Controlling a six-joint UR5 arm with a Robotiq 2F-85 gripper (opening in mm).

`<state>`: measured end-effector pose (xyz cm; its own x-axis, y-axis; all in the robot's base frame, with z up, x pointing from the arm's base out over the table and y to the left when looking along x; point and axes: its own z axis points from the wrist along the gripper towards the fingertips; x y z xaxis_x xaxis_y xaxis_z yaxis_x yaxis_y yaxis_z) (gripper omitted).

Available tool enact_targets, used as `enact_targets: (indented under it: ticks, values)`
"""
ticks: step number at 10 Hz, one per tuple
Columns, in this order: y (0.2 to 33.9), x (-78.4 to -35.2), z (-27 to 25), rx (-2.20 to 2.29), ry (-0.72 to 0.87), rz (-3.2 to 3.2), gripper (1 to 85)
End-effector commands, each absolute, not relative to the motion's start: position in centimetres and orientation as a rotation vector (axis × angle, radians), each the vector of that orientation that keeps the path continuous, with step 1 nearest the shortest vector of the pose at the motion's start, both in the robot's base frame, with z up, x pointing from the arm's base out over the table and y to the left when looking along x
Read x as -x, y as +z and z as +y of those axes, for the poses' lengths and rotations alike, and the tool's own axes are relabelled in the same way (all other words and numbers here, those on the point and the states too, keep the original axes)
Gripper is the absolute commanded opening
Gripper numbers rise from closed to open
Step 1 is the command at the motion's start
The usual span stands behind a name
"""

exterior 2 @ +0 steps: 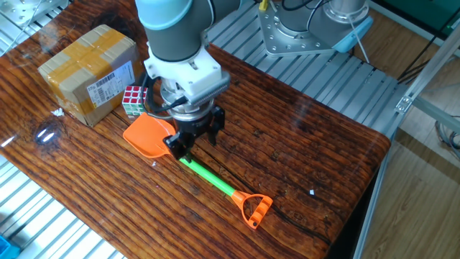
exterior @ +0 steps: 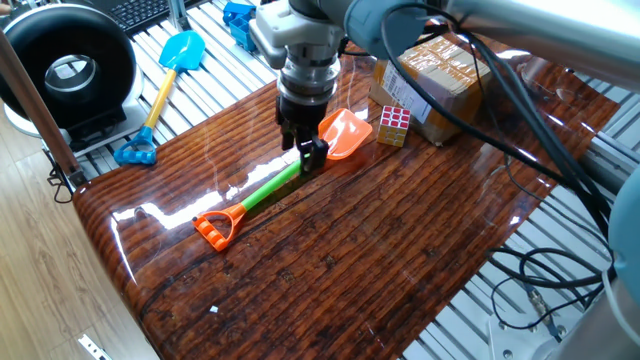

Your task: Use a shovel to scoop up an object

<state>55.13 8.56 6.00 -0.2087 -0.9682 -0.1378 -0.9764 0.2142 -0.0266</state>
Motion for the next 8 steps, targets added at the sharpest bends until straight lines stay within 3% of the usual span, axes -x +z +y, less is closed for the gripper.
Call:
enact_targets:
  ticks: [1,8]
  values:
    - [4.7,-56.0,9.0,1.875,0.084,2.342,60.7]
    - [2.3,-56.4,8.2,1.89,0.028,2.344,58.0]
